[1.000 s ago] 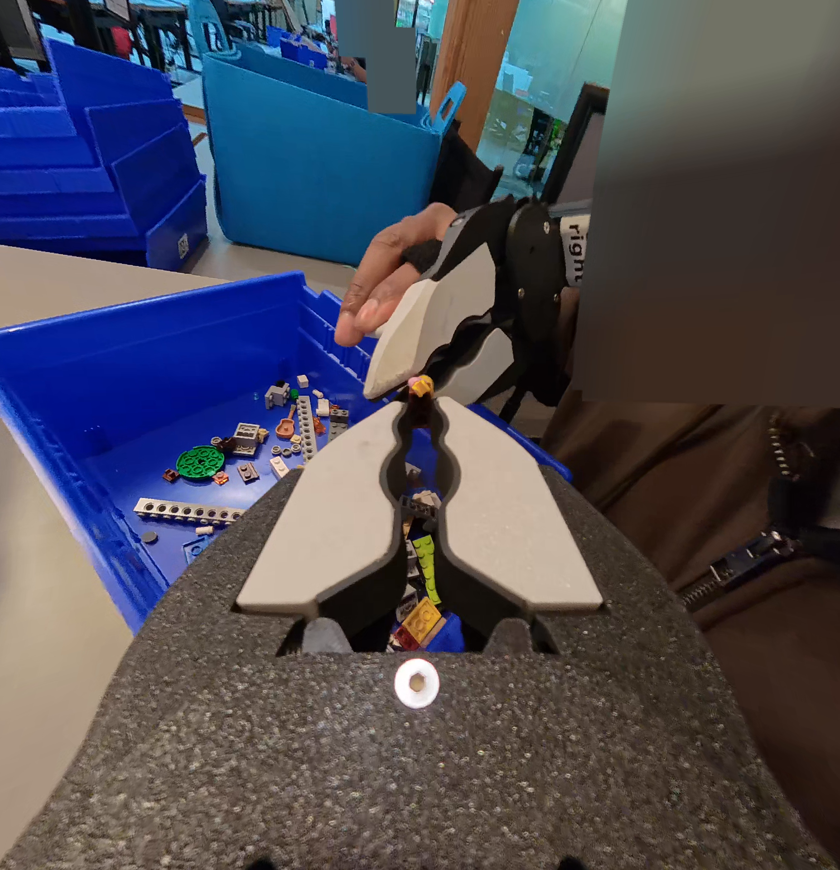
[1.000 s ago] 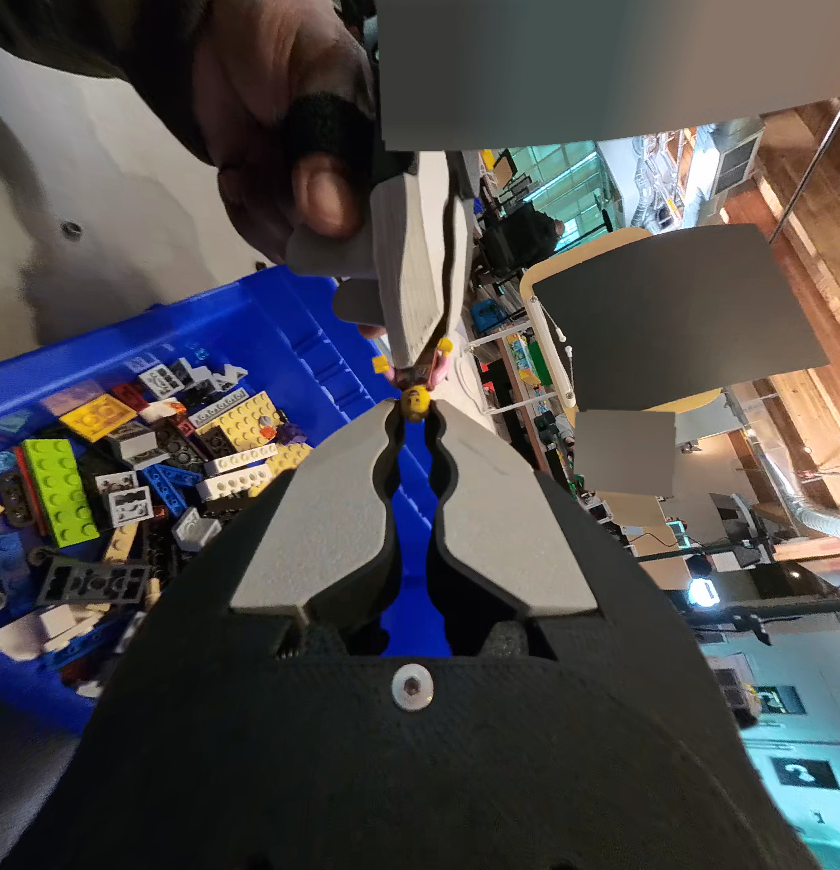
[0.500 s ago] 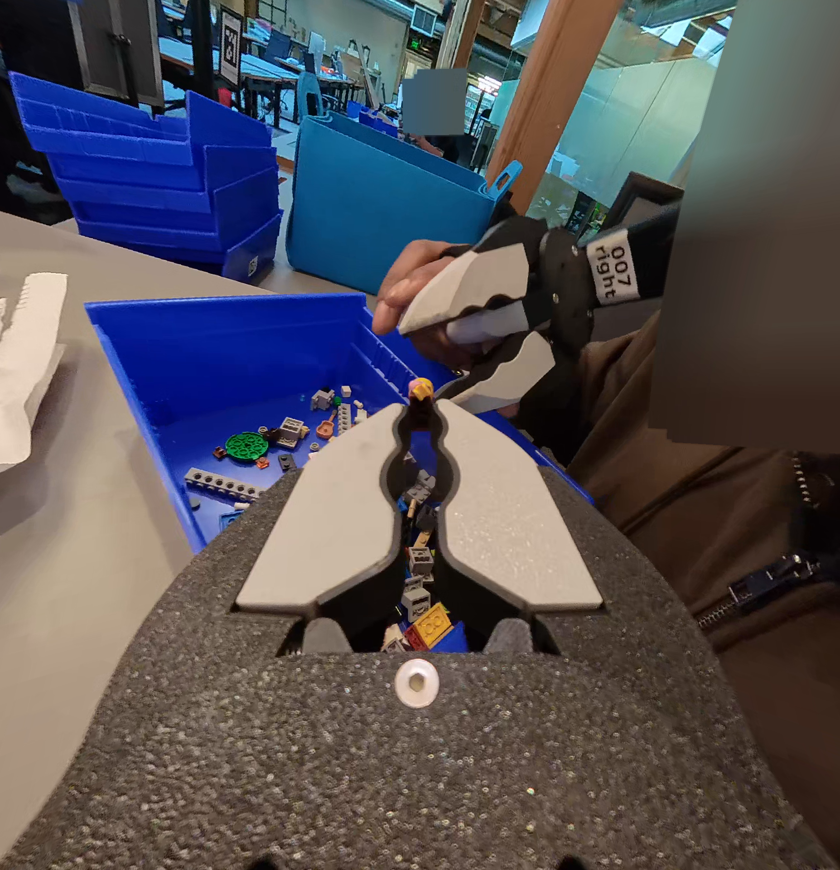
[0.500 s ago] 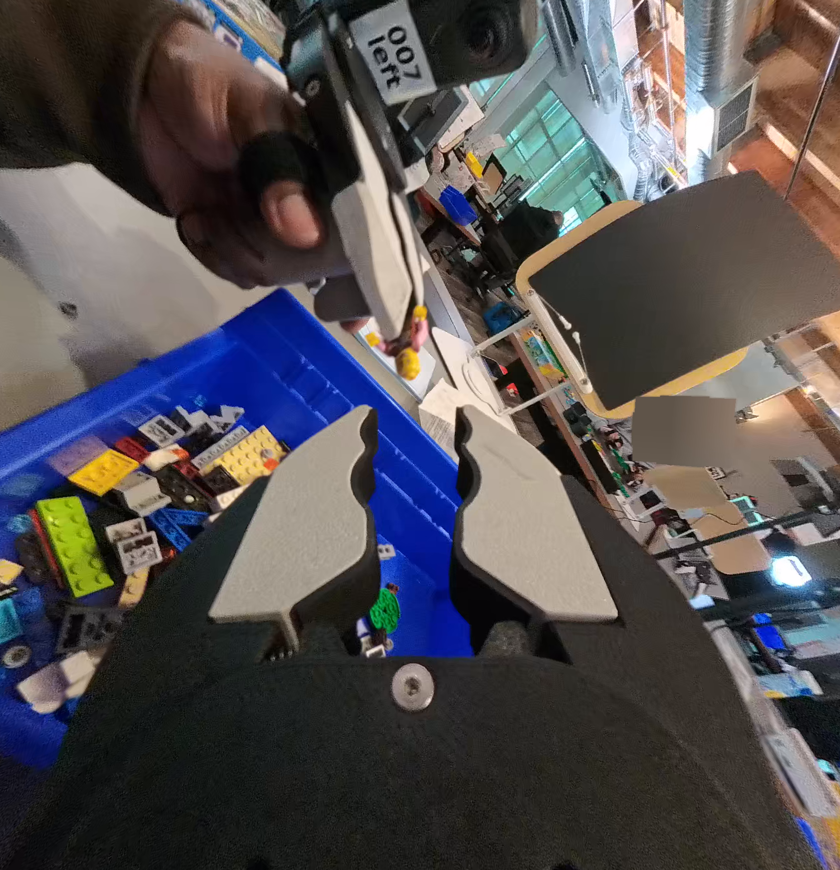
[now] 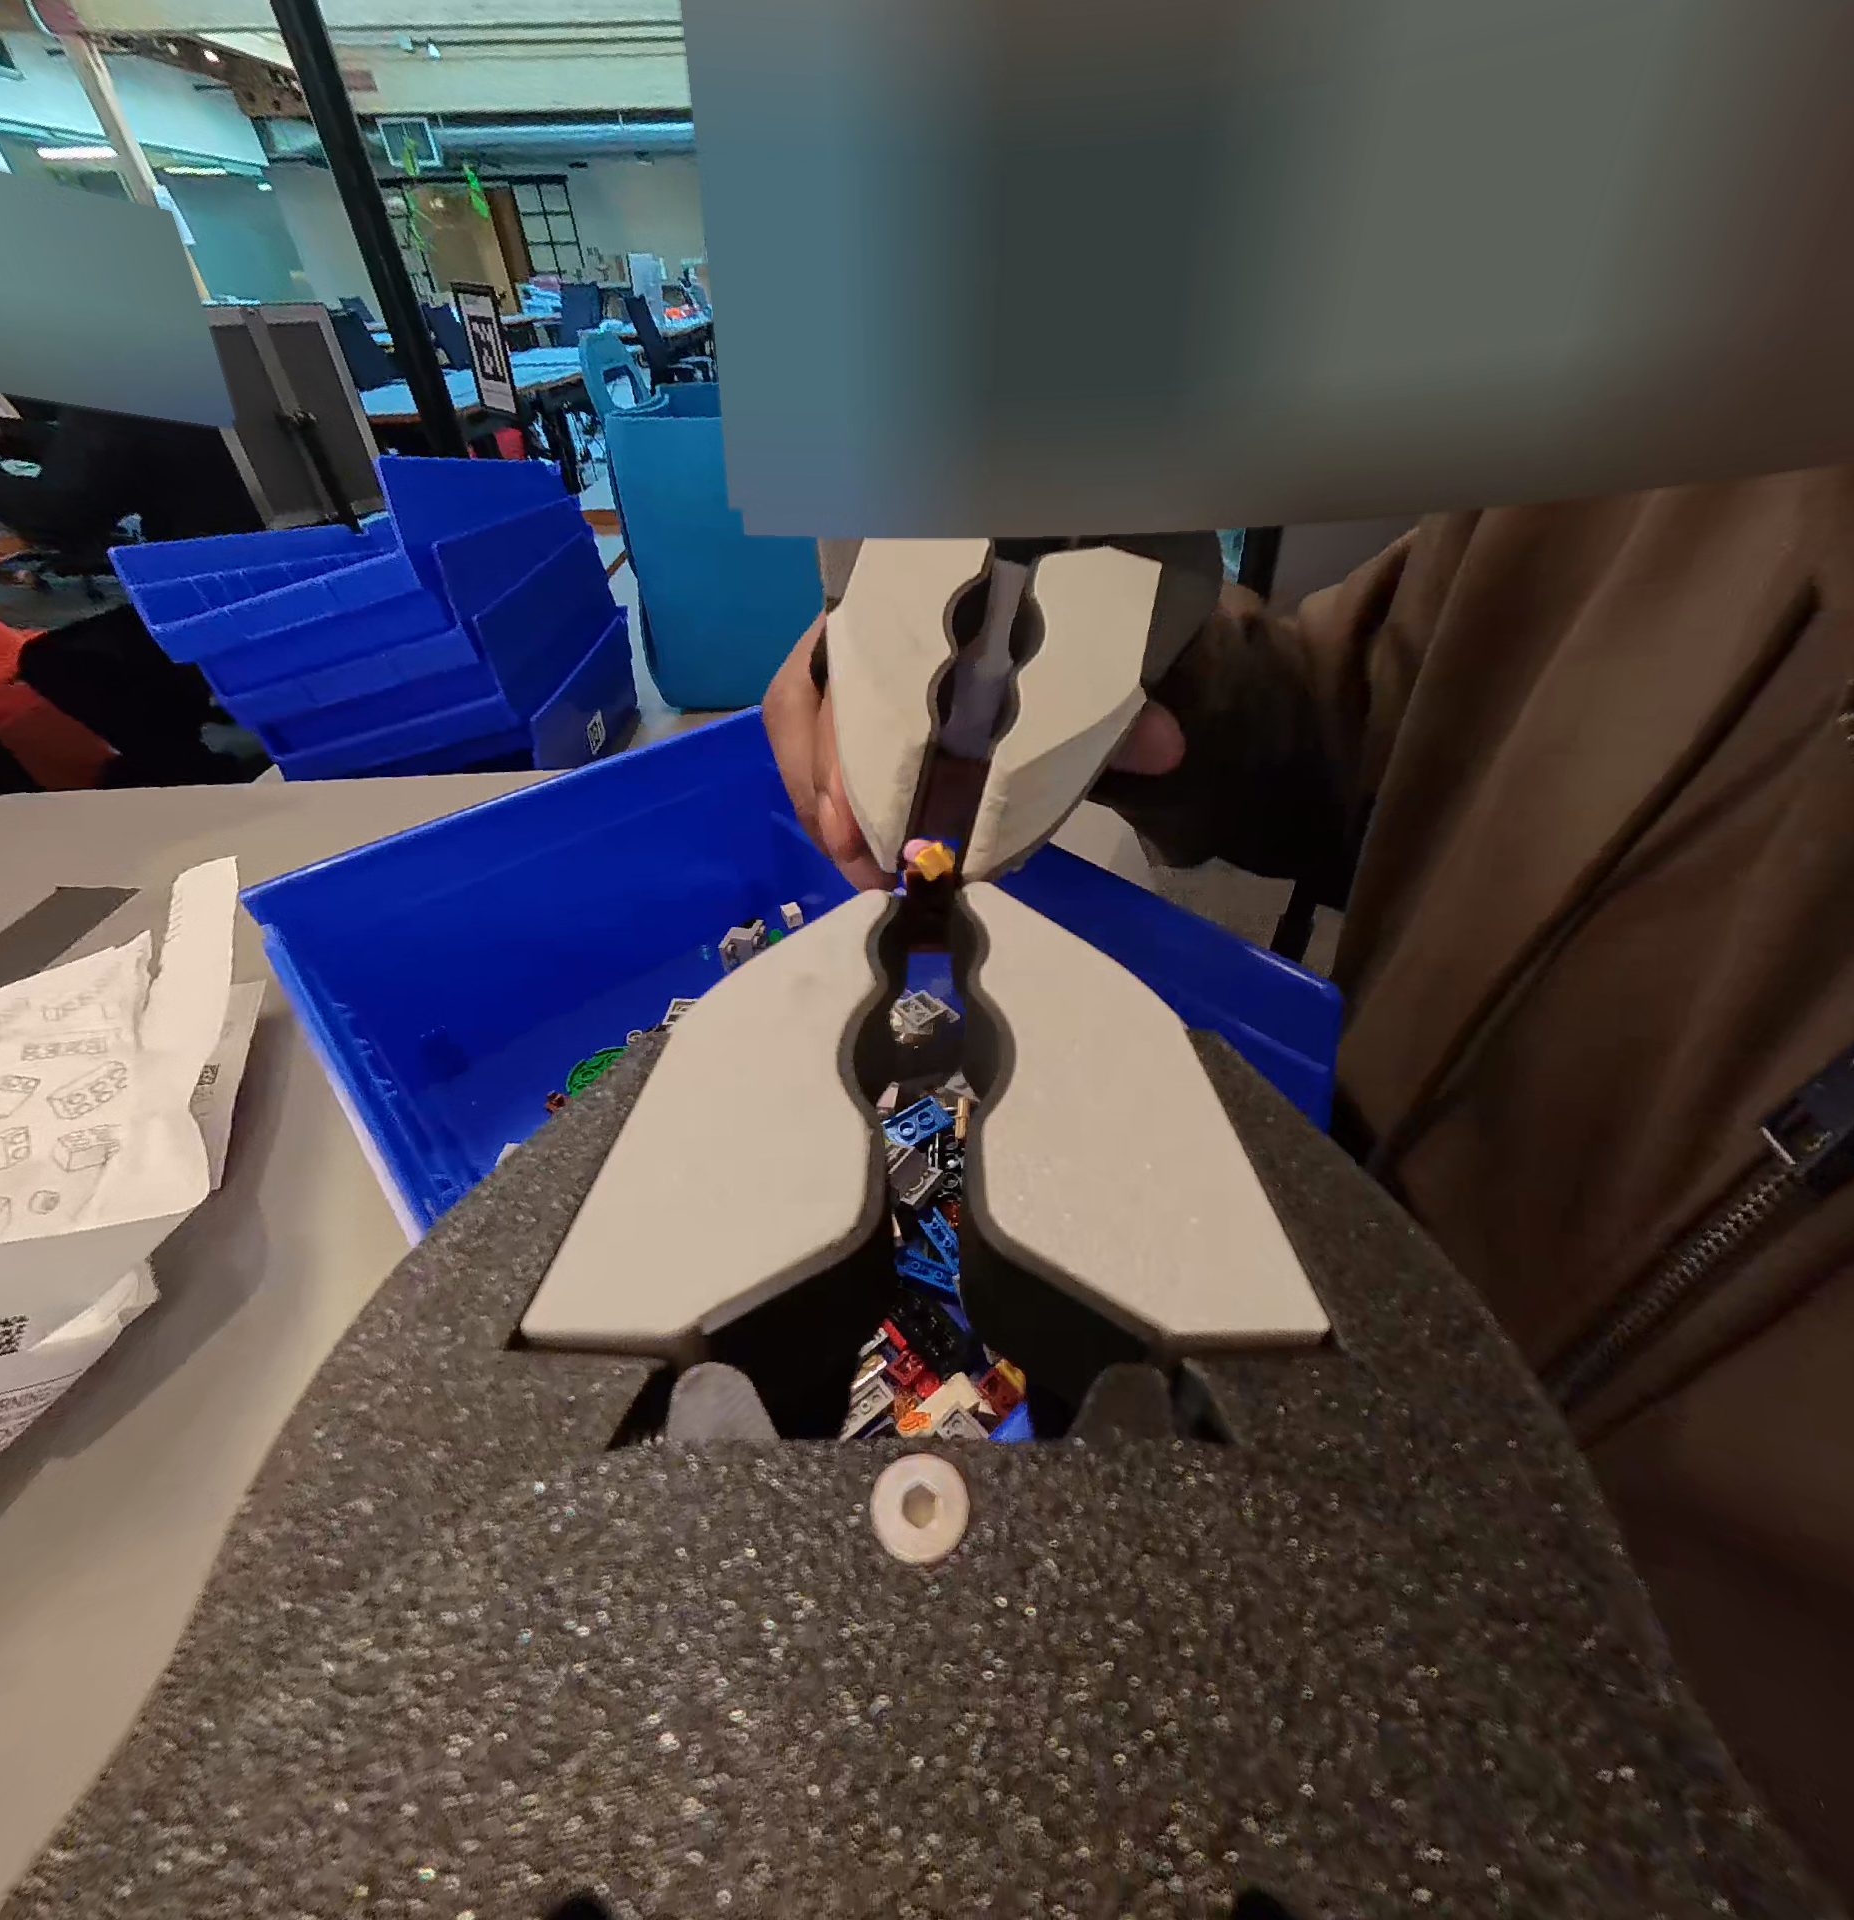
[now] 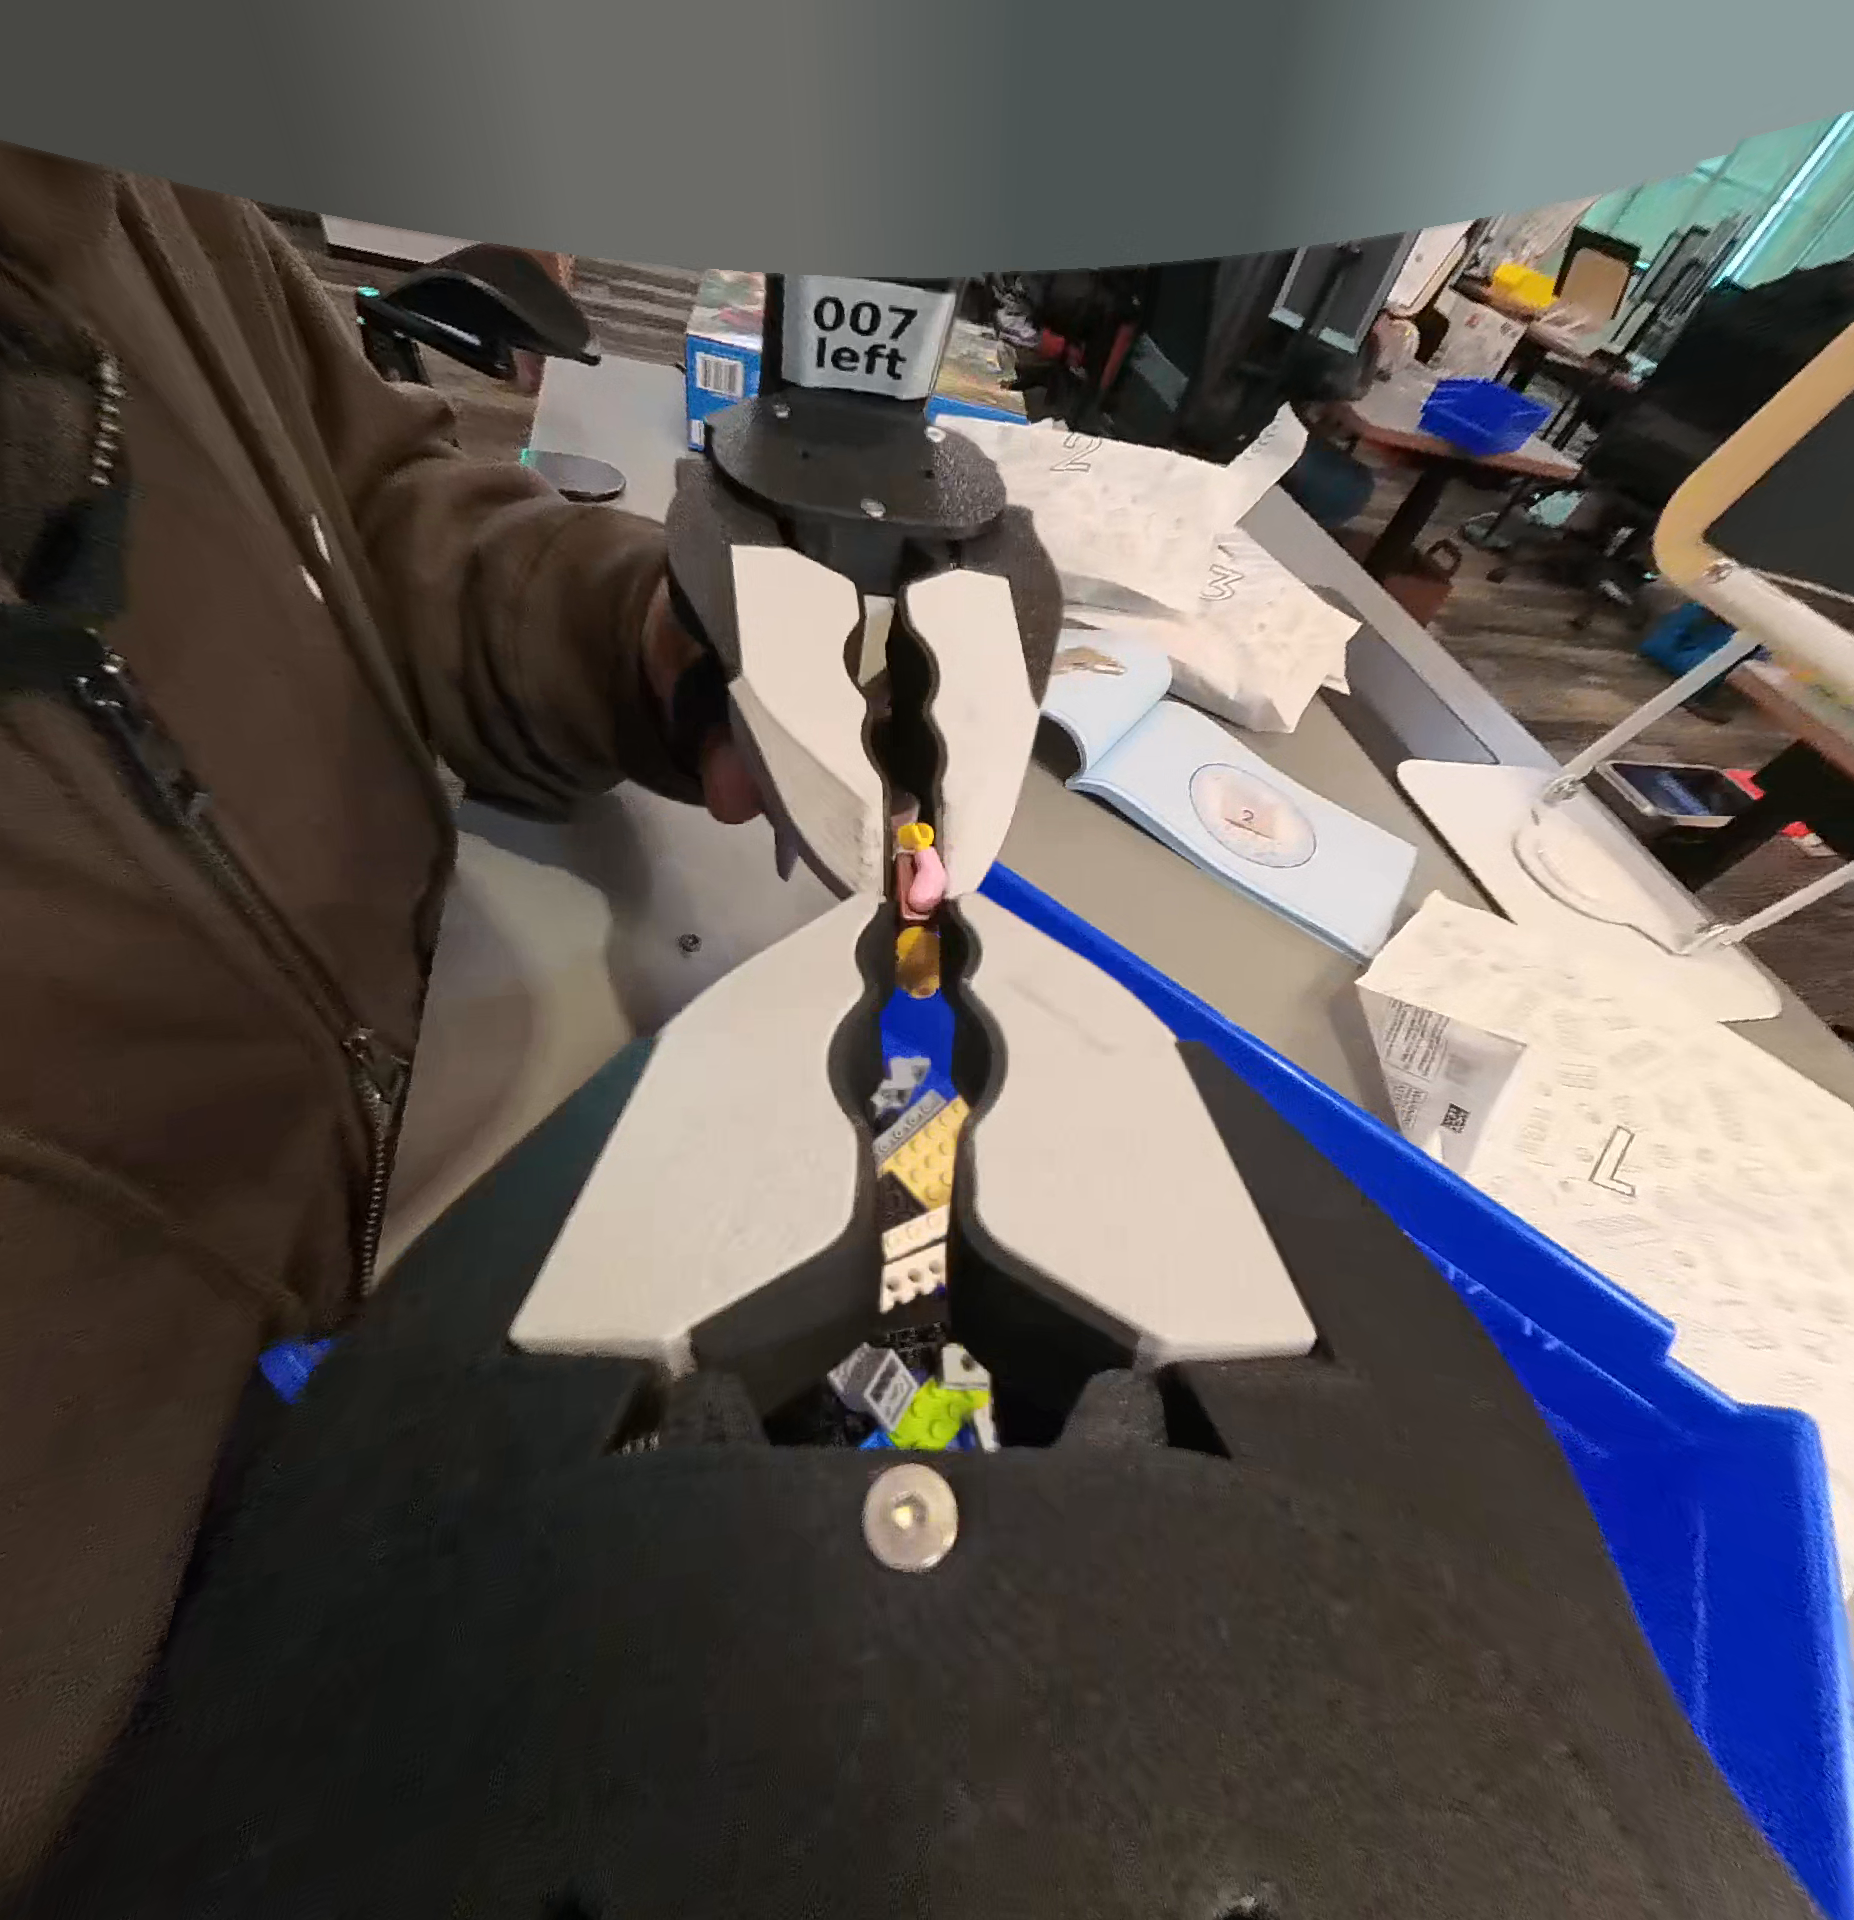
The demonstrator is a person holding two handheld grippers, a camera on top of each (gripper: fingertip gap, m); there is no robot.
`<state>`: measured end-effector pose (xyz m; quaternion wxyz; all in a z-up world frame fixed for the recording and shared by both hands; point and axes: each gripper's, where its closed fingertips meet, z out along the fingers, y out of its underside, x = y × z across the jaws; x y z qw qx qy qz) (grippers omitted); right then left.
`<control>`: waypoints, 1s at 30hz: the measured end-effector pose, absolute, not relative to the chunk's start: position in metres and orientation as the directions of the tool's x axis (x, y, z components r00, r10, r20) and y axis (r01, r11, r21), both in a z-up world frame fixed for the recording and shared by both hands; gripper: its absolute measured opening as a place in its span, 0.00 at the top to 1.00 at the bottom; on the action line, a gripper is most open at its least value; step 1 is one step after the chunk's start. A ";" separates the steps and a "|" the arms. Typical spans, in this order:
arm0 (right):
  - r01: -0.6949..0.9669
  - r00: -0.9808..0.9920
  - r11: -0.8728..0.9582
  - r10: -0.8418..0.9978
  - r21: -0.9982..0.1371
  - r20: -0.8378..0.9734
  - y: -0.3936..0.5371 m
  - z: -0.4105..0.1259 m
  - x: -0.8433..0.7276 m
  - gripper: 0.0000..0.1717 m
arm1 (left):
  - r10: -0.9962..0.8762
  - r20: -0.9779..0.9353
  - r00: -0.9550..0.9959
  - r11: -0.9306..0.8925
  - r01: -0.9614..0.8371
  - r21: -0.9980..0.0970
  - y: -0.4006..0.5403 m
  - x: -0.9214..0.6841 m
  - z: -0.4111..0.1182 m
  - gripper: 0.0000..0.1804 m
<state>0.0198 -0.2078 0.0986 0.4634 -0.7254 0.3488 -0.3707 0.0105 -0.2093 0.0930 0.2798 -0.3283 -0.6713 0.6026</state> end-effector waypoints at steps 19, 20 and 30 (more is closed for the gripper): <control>-0.148 0.504 -0.376 -0.825 -0.915 0.257 -0.204 0.091 0.021 0.94 | 0.802 0.031 -0.596 0.066 0.037 -0.997 -0.205 0.013 0.089 0.96; -0.142 0.497 -0.386 -0.824 -0.912 0.271 -0.205 0.091 0.021 0.93 | 0.804 0.043 -0.593 0.077 0.032 -0.997 -0.205 0.013 0.088 0.96; -0.105 0.396 -0.314 -0.884 -0.944 0.250 -0.232 0.114 0.006 0.93 | 0.756 0.153 -0.637 0.103 -0.115 -0.988 -0.203 0.046 0.096 1.00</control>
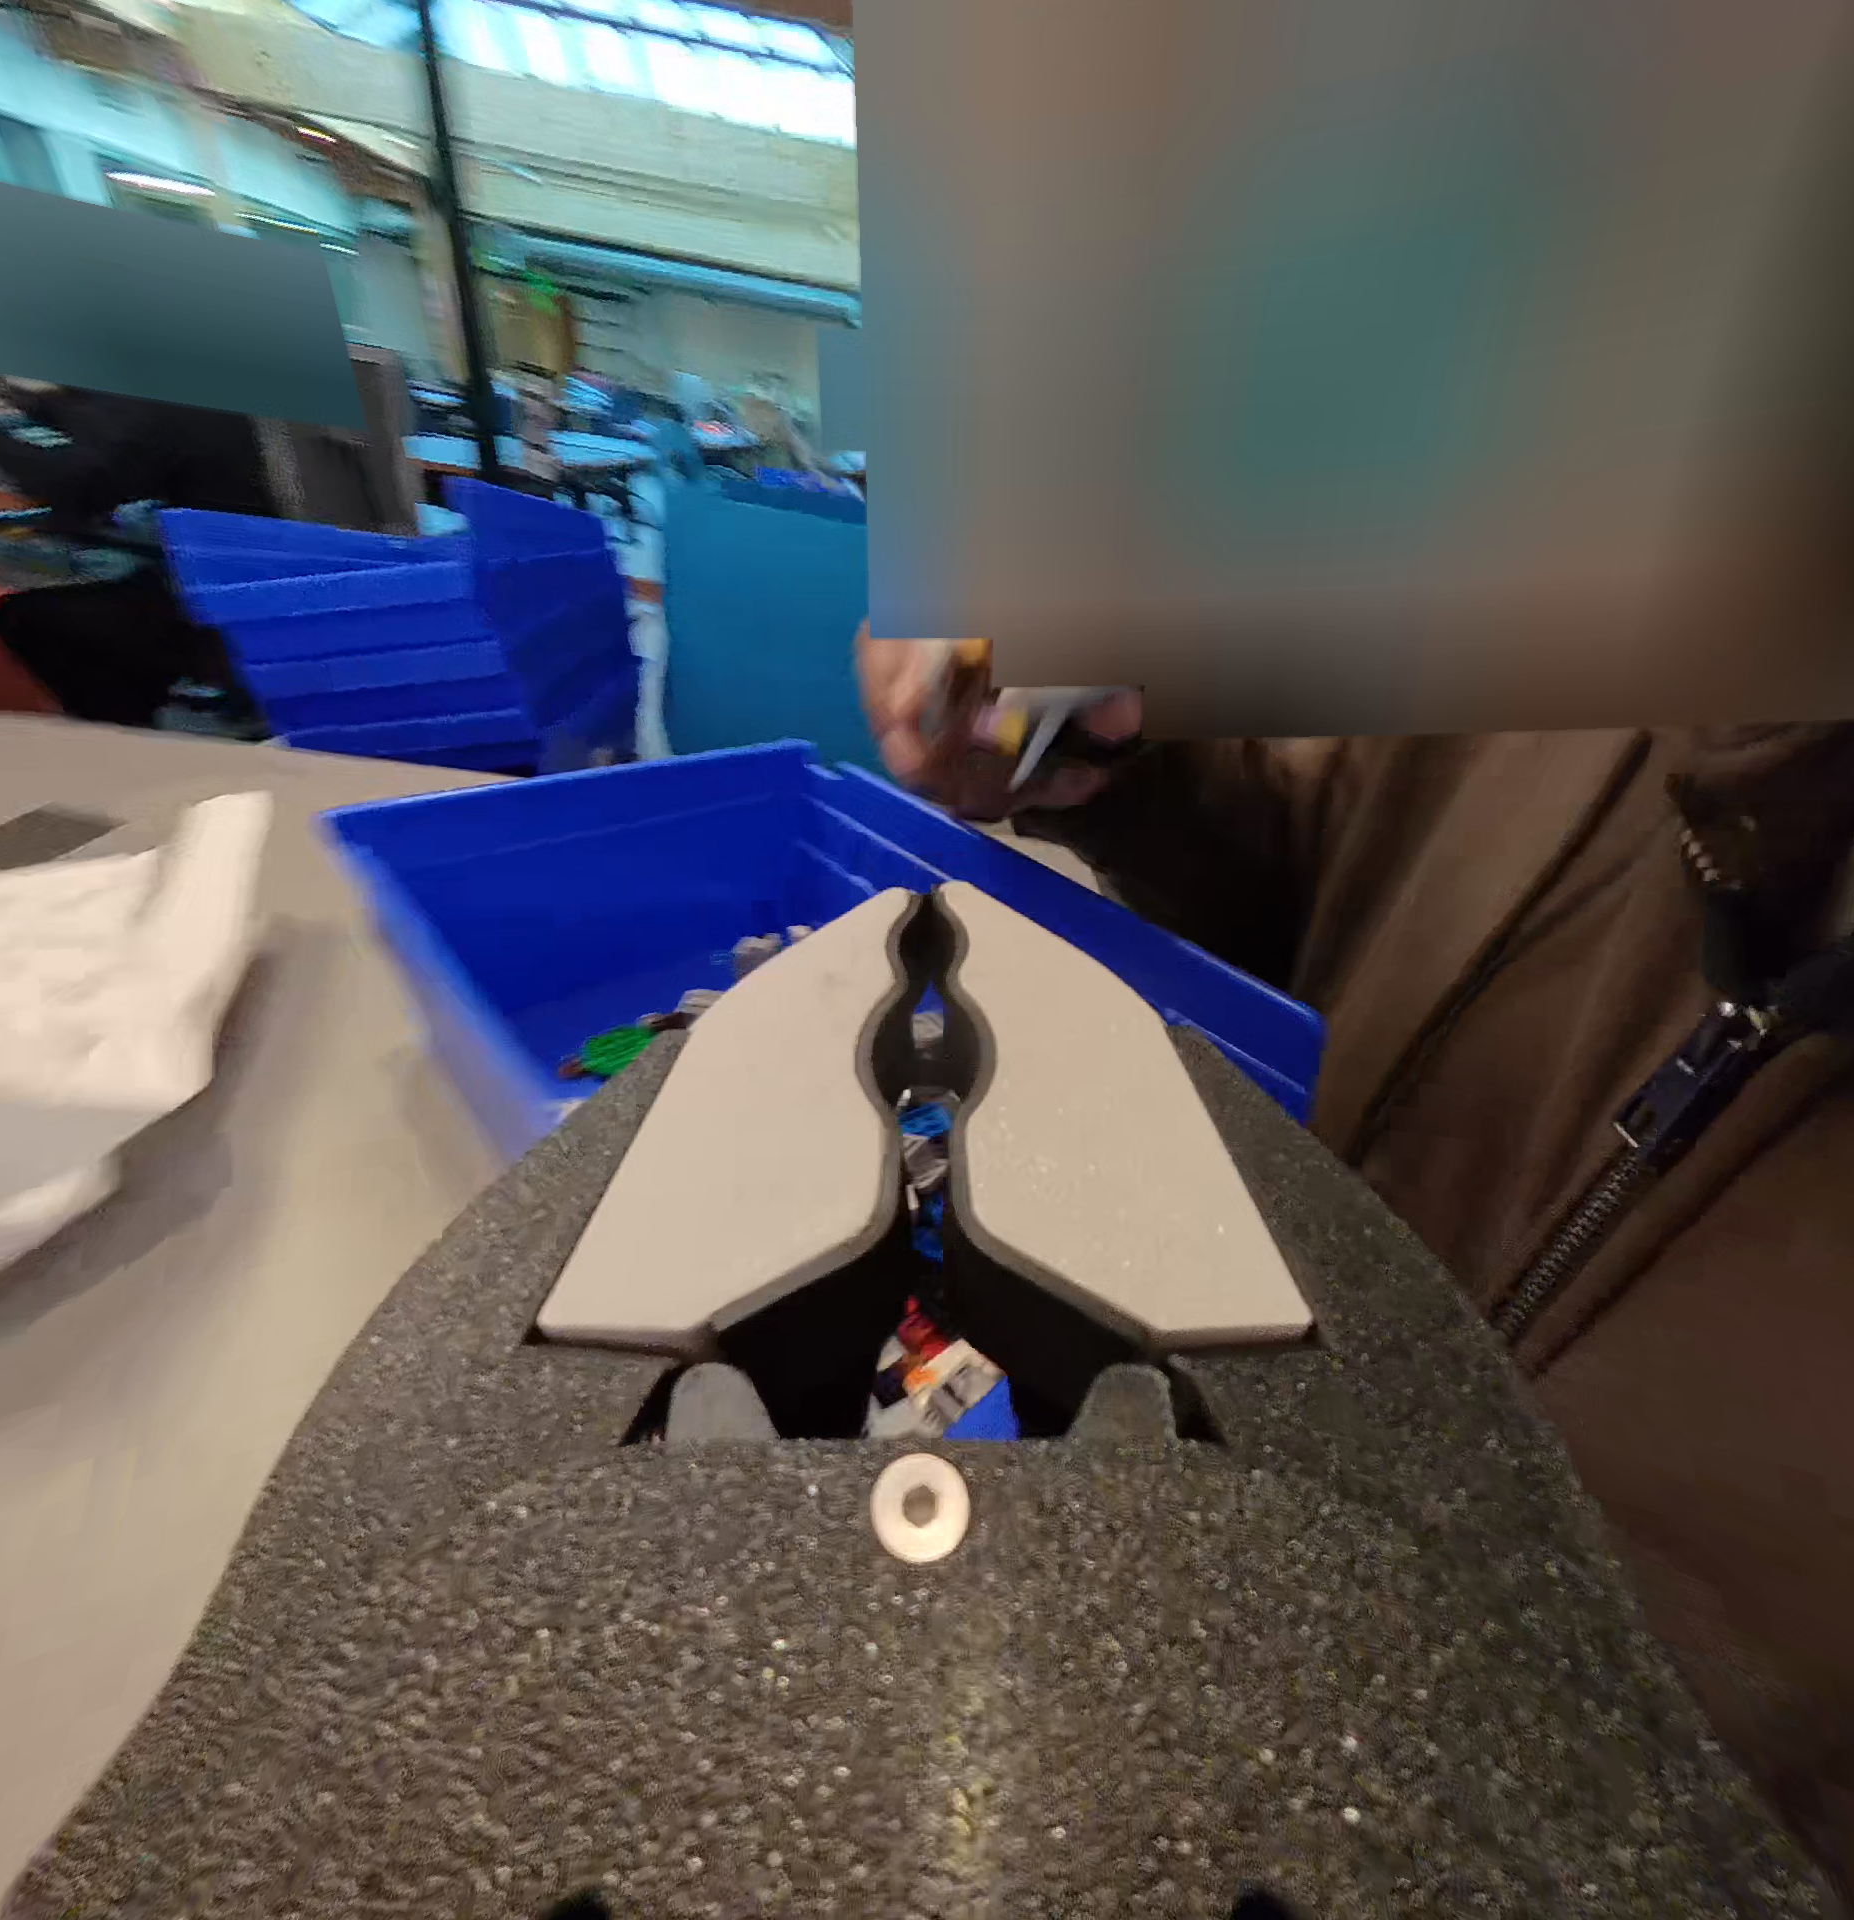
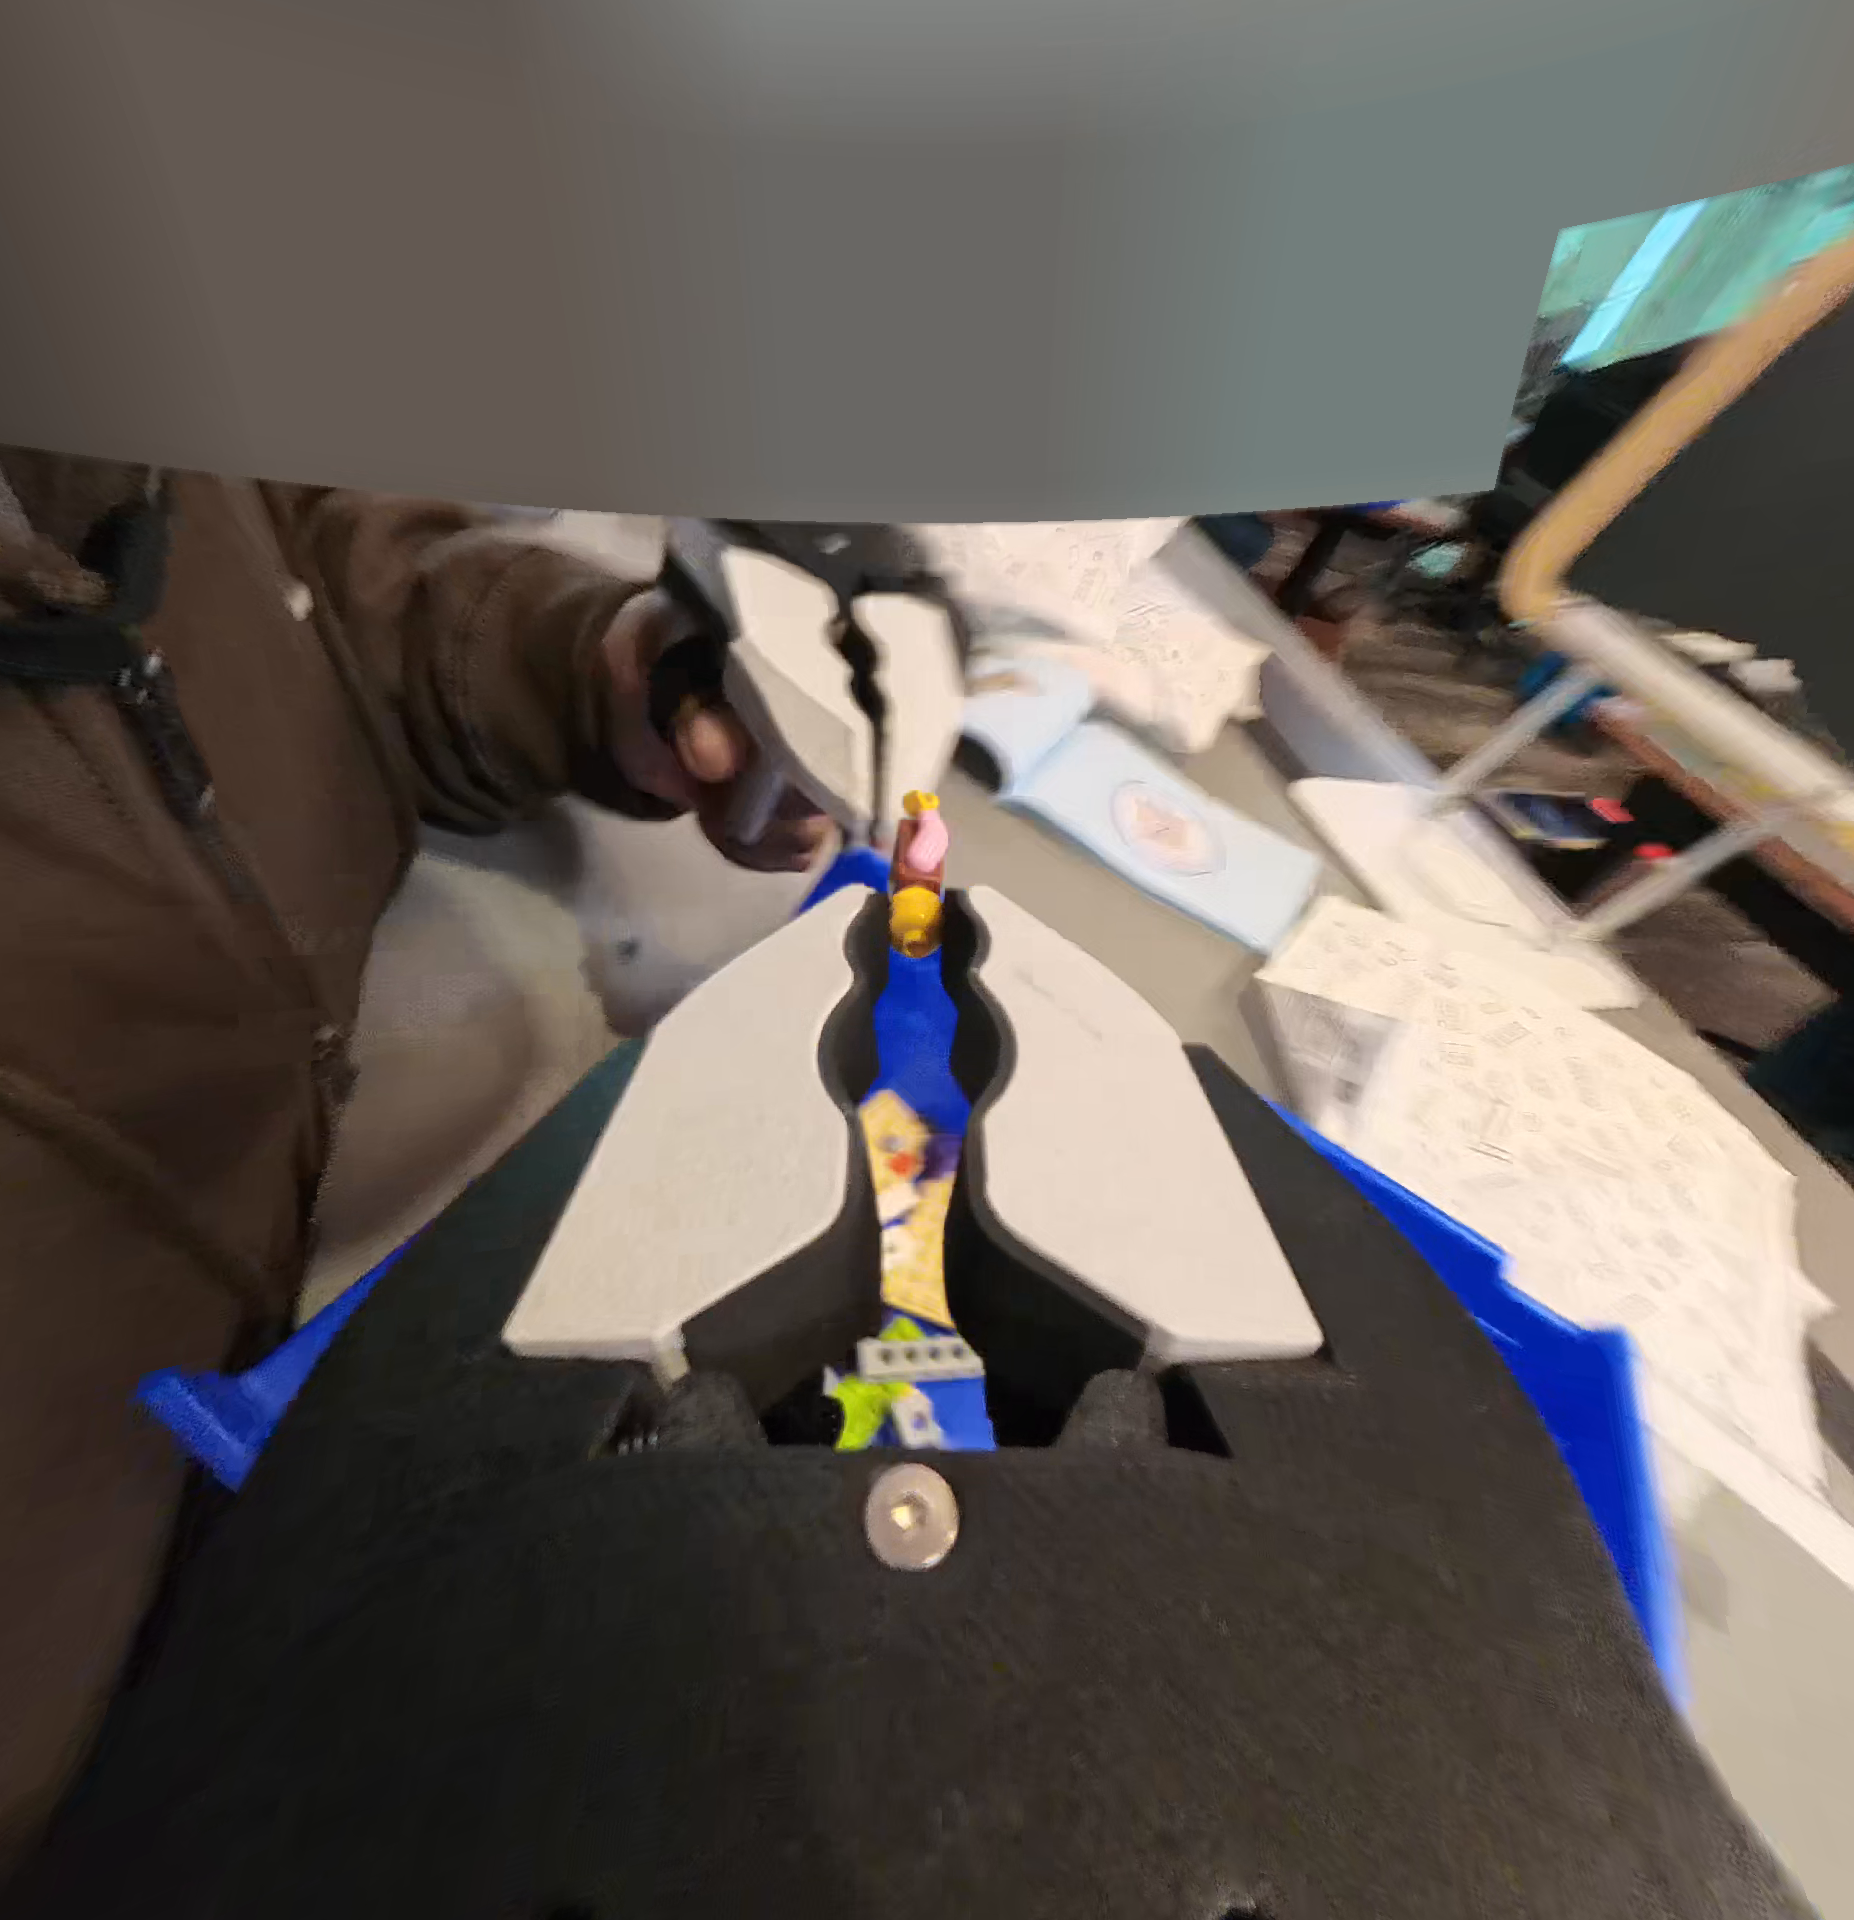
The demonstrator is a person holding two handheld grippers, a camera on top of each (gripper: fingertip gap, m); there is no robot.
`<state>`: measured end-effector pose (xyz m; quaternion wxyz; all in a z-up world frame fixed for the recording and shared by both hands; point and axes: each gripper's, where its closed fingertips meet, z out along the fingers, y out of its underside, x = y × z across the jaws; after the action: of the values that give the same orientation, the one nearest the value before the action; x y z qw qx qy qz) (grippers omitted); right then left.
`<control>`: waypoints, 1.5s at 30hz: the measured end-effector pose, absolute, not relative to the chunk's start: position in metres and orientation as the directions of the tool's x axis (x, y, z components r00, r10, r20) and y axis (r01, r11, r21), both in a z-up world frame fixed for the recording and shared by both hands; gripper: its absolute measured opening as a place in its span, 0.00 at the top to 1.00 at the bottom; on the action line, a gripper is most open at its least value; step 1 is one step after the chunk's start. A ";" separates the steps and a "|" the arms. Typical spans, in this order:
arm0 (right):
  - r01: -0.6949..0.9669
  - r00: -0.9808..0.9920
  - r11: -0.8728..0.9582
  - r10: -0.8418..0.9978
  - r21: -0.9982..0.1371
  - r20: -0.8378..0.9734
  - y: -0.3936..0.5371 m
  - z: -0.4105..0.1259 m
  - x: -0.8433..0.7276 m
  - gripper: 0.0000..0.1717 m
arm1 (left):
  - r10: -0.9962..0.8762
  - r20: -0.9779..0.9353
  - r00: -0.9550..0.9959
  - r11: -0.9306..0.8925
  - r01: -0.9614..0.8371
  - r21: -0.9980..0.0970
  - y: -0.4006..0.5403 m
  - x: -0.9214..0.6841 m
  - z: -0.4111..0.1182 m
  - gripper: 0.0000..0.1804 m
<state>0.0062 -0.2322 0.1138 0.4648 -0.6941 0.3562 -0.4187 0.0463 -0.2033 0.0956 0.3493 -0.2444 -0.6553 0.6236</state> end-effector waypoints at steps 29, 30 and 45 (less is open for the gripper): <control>-0.429 0.494 -0.604 -0.779 -0.672 0.386 -0.126 0.054 0.056 0.94 | 0.254 0.149 -0.956 0.459 -0.016 -0.888 -0.107 0.191 -0.022 0.88; -0.444 0.498 -0.616 -0.773 -0.650 0.393 -0.117 0.050 0.062 0.94 | 0.262 0.159 -0.952 0.457 -0.023 -0.889 -0.104 0.189 -0.025 0.88; -0.788 0.266 -0.502 -0.799 -0.356 0.539 -0.114 -0.046 0.140 0.86 | 0.401 0.397 -0.825 0.225 -0.332 -0.916 -0.046 0.207 0.022 0.89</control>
<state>0.1400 -0.1136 -0.0464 0.0081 -0.7955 0.4990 -0.3437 0.2066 -0.0459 0.0220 0.2944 -0.0239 -0.7252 0.6220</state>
